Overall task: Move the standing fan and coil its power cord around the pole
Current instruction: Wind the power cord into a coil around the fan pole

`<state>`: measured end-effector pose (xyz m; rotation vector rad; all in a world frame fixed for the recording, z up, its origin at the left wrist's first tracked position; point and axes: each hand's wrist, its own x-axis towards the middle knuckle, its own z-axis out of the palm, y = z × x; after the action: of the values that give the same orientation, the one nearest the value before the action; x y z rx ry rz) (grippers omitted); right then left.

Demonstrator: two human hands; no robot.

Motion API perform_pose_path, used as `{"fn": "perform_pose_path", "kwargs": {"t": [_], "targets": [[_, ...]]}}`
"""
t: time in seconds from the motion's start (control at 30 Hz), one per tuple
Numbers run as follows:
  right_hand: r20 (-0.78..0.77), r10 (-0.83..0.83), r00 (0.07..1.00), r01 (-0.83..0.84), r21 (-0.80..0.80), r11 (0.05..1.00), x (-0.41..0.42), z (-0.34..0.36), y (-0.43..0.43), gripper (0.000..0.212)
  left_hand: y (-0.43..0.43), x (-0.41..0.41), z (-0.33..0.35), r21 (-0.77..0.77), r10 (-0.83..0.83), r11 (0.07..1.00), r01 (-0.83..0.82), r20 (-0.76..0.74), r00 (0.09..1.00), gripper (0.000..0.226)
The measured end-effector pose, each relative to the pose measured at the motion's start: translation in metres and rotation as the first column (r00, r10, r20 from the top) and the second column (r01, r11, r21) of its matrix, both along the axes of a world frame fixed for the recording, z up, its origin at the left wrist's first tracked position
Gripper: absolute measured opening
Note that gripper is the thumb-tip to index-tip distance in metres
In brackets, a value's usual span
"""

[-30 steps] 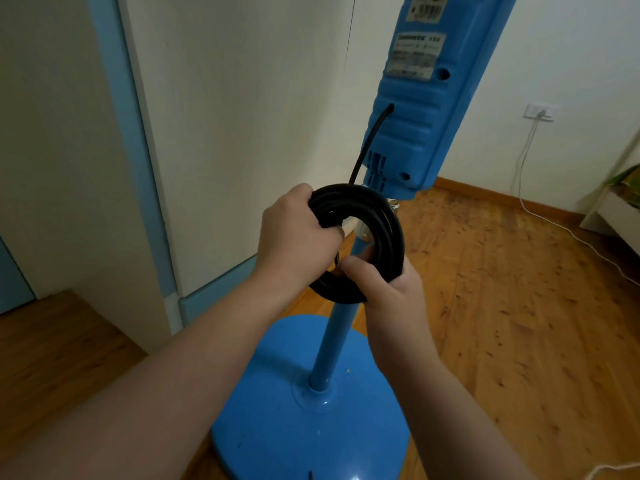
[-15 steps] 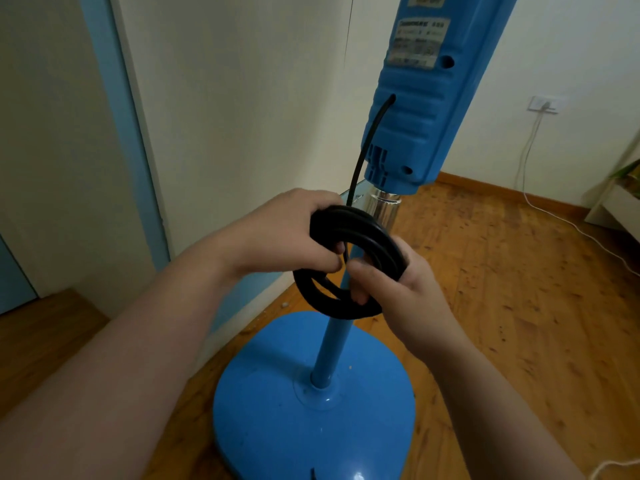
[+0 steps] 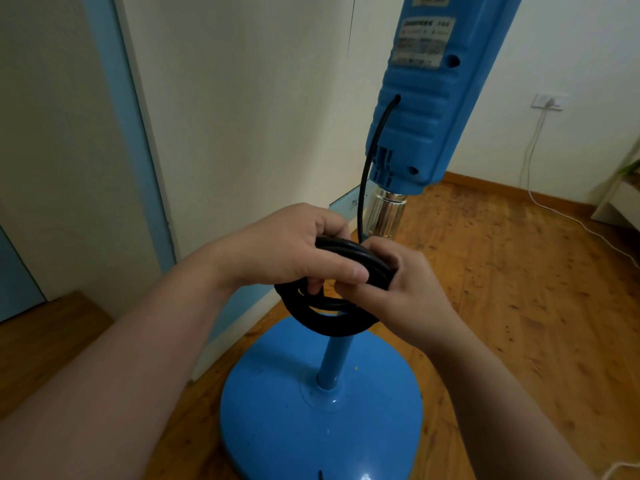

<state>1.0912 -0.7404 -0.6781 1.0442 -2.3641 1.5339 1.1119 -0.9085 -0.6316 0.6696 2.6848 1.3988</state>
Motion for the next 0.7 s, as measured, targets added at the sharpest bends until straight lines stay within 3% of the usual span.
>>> {"fn": "perform_pose_path", "kwargs": {"t": [0.17, 0.3, 0.37, 0.47, 0.6, 0.7], "targets": [[-0.107, -0.265, 0.958, 0.25, -0.132, 0.959, -0.006, -0.012, -0.002, 0.025, -0.003, 0.001, -0.008, 0.267, 0.086, 0.962, -0.063, -0.077, 0.993, 0.02], [0.06, -0.217, 0.974, 0.225, -0.309, 0.924, -0.01, -0.019, -0.012, 0.017, -0.001, -0.002, -0.02, 0.412, 0.09, 0.909, -0.058, -0.06, 0.994, 0.012], [0.058, -0.201, 0.978, 0.209, -0.329, 0.921, -0.011, -0.02, -0.013, 0.01, 0.0, -0.003, -0.026, 0.432, 0.033, 0.901, -0.022, -0.019, 0.999, 0.01], [-0.033, -0.255, 0.966, 0.242, -0.214, 0.946, -0.015, -0.022, -0.011, 0.008, -0.005, -0.004, -0.026, 0.348, -0.103, 0.934, 0.076, 0.061, 0.993, 0.009], [-0.185, -0.288, 0.94, 0.295, 0.01, 0.956, -0.016, -0.024, -0.007, 0.002, -0.008, -0.006, -0.021, 0.093, -0.196, 0.98, 0.176, 0.293, 0.936, 0.024], [-0.447, -0.221, 0.867, 0.328, 0.177, 0.928, -0.016, -0.019, -0.003, 0.021, -0.002, -0.006, -0.018, 0.034, -0.214, 0.975, 0.22, 0.418, 0.883, 0.031]]}}
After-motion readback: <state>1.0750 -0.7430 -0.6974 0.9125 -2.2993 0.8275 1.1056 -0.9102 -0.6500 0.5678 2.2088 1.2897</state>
